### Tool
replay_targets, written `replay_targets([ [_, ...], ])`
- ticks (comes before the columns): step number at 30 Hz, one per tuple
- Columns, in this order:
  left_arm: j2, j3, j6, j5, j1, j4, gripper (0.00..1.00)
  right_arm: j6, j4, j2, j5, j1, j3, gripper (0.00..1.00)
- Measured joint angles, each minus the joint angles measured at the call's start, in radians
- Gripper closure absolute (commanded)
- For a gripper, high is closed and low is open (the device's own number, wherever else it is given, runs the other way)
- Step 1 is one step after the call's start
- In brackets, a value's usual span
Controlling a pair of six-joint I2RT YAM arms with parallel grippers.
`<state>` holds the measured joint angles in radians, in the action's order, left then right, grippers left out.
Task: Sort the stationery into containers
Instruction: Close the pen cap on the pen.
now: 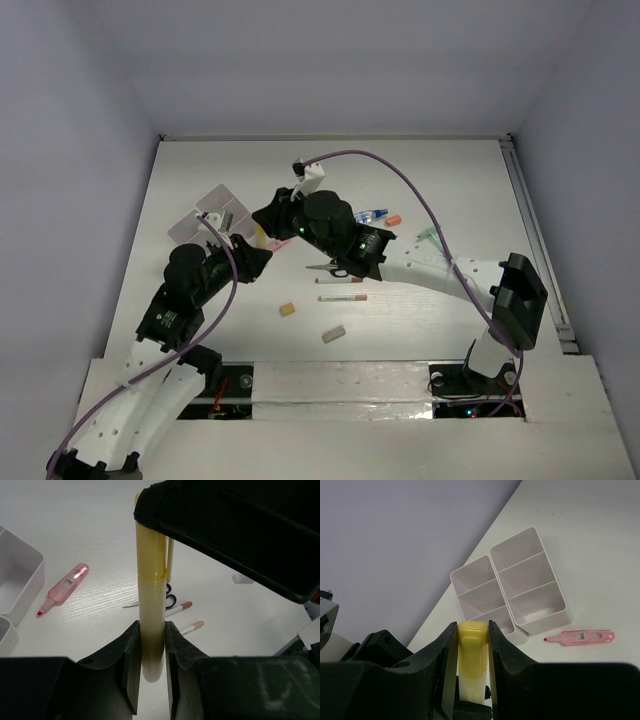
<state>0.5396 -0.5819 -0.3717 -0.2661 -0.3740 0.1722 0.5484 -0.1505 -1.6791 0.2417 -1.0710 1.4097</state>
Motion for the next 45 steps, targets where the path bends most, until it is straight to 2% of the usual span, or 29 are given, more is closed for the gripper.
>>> replay_targets([
  [28,-0.022,0.0,0.001,0.005,-0.007,0.104,1.0,-0.021,0.168,-0.026,-0.15,0.004,0.067,1.0],
  [45,-0.026,0.0,0.019,-0.008,-0.018,0.224,1.0,0.013,0.067,-0.01,-0.233,0.011,-0.068,1.0],
])
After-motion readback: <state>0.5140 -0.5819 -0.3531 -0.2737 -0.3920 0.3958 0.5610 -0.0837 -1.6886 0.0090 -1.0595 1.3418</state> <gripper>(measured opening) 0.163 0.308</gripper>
